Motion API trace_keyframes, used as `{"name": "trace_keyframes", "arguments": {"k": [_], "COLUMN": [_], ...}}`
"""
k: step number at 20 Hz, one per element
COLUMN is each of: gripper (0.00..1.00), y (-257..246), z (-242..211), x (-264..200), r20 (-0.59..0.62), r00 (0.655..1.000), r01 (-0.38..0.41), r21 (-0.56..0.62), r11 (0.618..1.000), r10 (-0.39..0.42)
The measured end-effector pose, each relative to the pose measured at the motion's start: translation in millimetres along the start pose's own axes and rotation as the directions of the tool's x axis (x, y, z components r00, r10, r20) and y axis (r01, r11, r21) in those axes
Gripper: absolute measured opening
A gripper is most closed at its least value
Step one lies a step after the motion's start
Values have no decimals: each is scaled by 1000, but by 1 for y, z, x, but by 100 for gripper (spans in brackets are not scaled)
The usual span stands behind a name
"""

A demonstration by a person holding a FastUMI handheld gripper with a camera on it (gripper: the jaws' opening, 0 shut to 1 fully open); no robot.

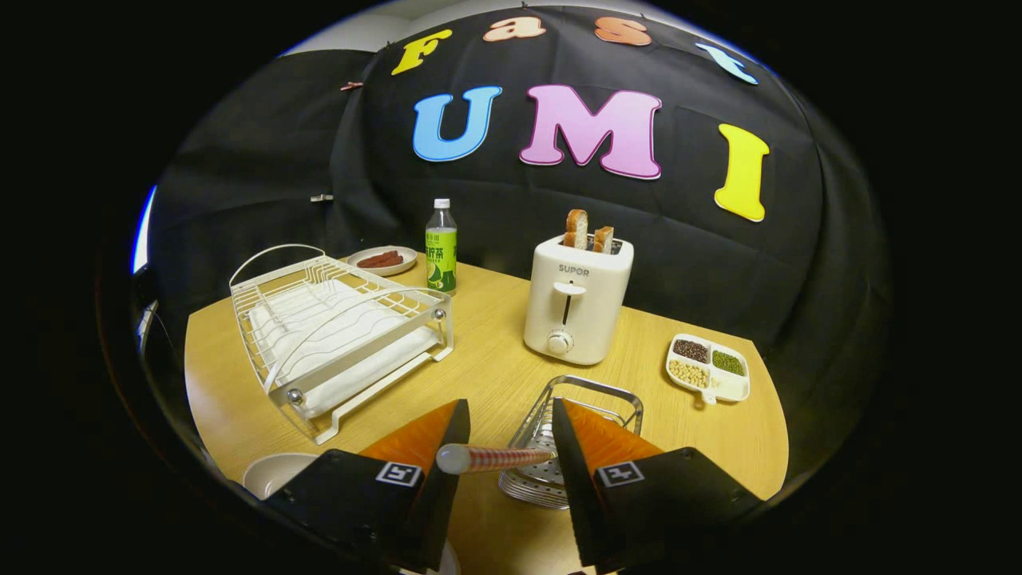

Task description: Take the plate from the dish rack, then take the spoon from the basket and place it into the plate.

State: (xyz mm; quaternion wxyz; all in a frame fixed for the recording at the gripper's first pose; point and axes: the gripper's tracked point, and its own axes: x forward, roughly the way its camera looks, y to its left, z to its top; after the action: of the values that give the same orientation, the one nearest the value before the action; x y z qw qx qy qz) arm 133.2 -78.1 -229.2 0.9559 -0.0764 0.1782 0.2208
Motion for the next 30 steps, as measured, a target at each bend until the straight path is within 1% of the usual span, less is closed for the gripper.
{"name": "trace_keyframes", "arguments": {"k": [1,2,5,8,9,10,12,13,16,23,26,30], "gripper": [55,48,39,29,20,17,17,14,15,15,15,15], "y": [-1,-1,-8,-36,-36,-36,-43,-46,-52,-53,-38,-9], "z": [3,7,10,27,29,26,29,28,35,107,126,128], "x": [0,0,0,-3,-3,-4,-7,-6,-14,-58,-79,-106], "r20": [9,20,9,37,39,15,2,-8,-25,49,58,35], "r00": [1000,1000,999,991,992,993,993,992,991,991,993,993], "r01": [5,7,32,131,120,116,121,123,132,117,99,111], "r21": [-7,-13,2,-35,-20,0,30,43,59,96,104,133], "r11": [1000,1000,999,991,993,993,992,991,989,989,990,985], "r10": [-5,-7,-32,-129,-119,-116,-121,-123,-131,-122,-105,-116]}}
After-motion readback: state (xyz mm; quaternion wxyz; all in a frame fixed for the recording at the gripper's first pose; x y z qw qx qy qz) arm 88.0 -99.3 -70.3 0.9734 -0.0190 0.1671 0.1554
